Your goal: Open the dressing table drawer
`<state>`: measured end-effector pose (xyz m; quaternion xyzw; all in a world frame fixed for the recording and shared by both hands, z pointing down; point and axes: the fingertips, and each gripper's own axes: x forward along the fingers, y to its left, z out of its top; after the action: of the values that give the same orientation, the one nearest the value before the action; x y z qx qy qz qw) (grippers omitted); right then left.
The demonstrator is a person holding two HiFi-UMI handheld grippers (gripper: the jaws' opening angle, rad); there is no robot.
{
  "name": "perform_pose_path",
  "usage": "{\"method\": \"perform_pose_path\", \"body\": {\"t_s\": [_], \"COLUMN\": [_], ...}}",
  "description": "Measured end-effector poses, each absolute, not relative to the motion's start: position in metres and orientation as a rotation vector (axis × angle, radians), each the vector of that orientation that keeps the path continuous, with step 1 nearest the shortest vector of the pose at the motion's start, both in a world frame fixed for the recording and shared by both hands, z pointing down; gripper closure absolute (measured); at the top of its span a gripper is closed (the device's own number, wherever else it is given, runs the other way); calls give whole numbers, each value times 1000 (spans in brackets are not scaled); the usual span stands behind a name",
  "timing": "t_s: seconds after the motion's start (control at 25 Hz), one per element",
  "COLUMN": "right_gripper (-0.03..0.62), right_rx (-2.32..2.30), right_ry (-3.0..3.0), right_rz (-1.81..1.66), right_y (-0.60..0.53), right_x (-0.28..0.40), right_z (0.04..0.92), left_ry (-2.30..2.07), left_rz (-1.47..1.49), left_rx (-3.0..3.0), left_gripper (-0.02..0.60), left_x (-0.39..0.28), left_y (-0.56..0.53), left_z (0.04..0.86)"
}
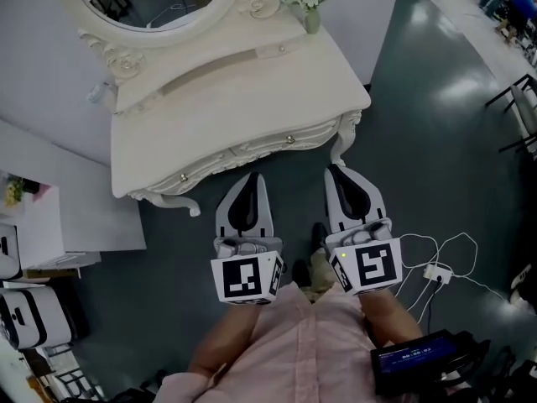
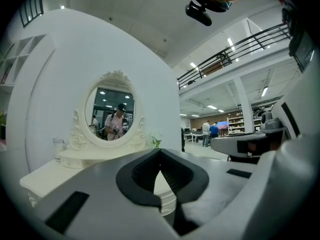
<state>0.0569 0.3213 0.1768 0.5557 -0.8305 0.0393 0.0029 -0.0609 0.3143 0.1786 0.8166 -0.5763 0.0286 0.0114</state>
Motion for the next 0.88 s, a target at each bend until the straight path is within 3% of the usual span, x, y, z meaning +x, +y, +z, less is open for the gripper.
{"method": "perform_pose_path", "body": {"t_s": [0.88], "right_gripper": [574], "right_rx": [1654], "right_ry": [-2717], "right_rz": [116], "right_y": [177], "right_x": [109], "right_z": [167], "left_ry": [-1920], "left_rz": [136], "left_rx": [2519], "left_gripper": [560], "left_x": [-5], "left_y": [188], "left_z": [165]}}
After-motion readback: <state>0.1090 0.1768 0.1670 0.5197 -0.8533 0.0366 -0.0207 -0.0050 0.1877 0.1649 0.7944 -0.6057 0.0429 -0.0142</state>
